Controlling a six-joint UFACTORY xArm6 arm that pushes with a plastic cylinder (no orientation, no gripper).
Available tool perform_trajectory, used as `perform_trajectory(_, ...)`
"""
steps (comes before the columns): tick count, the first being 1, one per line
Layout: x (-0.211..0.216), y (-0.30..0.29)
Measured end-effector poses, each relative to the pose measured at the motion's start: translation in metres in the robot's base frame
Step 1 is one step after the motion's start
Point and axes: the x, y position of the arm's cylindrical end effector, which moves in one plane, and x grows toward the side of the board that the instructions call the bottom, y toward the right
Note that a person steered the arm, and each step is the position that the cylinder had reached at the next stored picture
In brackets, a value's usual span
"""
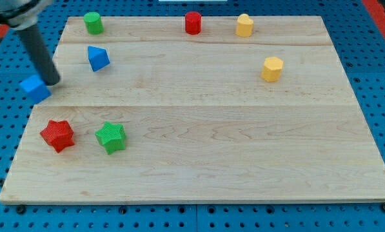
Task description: Move green circle along with blue triangle towards the center
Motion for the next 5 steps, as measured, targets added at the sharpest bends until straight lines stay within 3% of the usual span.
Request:
perform_trajectory(2,-0.014,0.018)
perform_trajectory(4,-0.058,0.119)
perform_trajectory(5,-0.075,0.038)
